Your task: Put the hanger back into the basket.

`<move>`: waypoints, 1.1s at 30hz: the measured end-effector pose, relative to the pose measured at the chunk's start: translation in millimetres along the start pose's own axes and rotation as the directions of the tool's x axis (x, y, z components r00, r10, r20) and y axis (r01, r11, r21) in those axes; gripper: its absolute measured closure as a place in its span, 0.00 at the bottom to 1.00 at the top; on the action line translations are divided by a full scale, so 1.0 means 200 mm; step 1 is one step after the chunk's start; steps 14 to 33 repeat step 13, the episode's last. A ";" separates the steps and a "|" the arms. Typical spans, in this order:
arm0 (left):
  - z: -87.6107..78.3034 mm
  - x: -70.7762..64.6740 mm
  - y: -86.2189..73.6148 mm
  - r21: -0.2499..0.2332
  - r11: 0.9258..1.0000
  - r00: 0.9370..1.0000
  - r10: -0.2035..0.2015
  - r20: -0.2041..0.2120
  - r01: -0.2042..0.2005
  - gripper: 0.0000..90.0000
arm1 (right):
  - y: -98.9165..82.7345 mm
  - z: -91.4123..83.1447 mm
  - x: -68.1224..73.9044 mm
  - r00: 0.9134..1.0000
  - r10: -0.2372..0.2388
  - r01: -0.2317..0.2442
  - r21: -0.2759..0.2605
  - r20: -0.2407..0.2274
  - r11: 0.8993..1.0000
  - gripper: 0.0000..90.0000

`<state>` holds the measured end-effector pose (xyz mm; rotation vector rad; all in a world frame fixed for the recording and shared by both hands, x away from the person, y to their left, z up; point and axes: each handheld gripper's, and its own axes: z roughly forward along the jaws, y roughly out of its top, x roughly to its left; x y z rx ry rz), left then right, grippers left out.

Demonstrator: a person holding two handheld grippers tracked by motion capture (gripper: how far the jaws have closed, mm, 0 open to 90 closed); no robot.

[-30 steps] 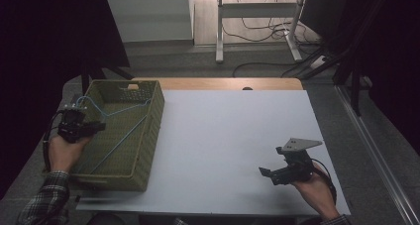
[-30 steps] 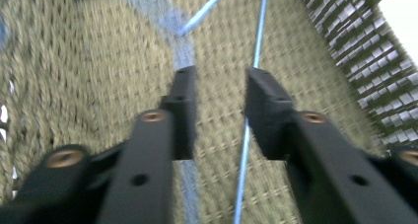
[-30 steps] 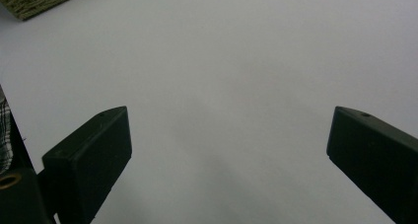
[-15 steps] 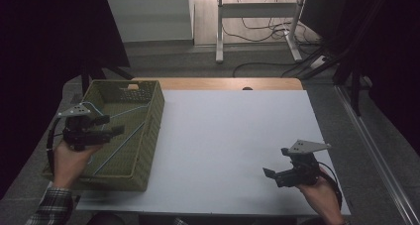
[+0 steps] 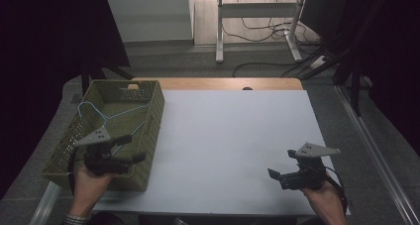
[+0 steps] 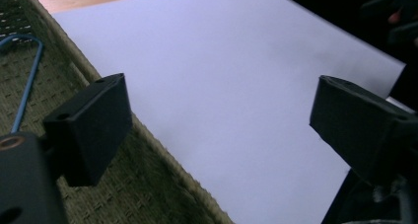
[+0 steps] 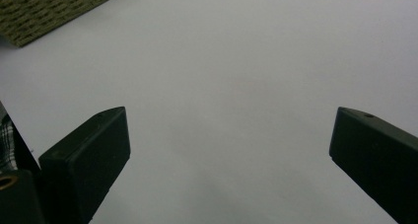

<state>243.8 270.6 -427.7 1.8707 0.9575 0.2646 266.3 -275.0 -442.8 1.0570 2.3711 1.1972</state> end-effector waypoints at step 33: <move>0.05 -0.08 -0.14 0.083 0.995 0.997 0.067 -0.047 -0.063 0.04 | -0.06 0.04 0.00 1.000 -0.020 0.019 0.045 0.001 0.999 0.00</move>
